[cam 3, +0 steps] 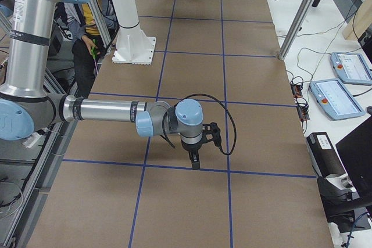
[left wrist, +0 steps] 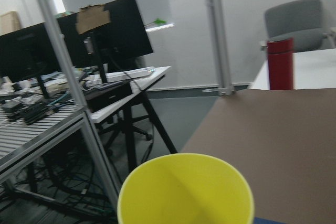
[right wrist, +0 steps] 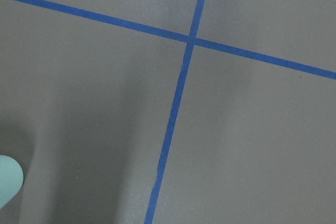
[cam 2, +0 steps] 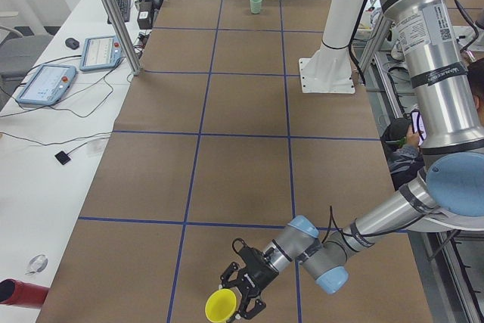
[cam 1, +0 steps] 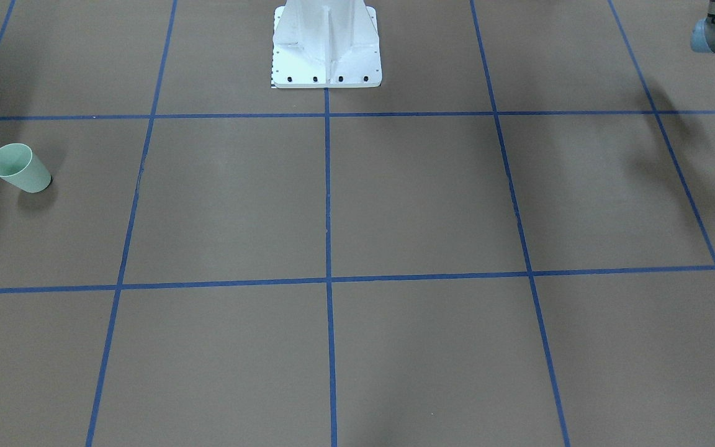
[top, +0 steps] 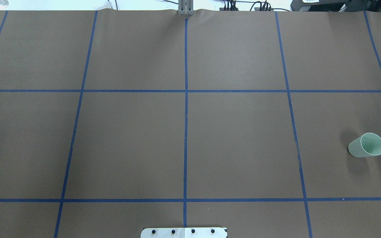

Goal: Transfer and stack yellow cup on green cup

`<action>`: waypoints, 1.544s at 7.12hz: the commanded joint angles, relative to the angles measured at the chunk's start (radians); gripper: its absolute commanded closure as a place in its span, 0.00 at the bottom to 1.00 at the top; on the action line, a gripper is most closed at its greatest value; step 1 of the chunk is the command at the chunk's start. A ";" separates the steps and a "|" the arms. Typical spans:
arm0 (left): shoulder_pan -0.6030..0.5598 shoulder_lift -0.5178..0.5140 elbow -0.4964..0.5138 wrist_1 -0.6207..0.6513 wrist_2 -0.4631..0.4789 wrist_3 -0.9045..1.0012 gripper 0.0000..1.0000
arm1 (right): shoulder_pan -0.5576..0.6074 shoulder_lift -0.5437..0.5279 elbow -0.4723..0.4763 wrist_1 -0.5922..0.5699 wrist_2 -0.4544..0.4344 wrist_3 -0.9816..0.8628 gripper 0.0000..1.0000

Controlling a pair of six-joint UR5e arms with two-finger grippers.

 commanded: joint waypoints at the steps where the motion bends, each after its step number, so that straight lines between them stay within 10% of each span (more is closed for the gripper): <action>1: -0.087 -0.040 -0.006 -0.201 -0.307 0.179 0.79 | 0.000 0.001 0.009 0.003 0.011 0.001 0.00; 5: -0.093 -0.180 -0.078 -0.323 -0.693 0.173 0.72 | 0.008 0.011 0.033 0.023 0.074 0.004 0.00; 11: 0.205 -0.614 -0.139 -0.291 -0.734 0.187 0.77 | 0.008 0.133 0.056 0.076 0.353 0.169 0.00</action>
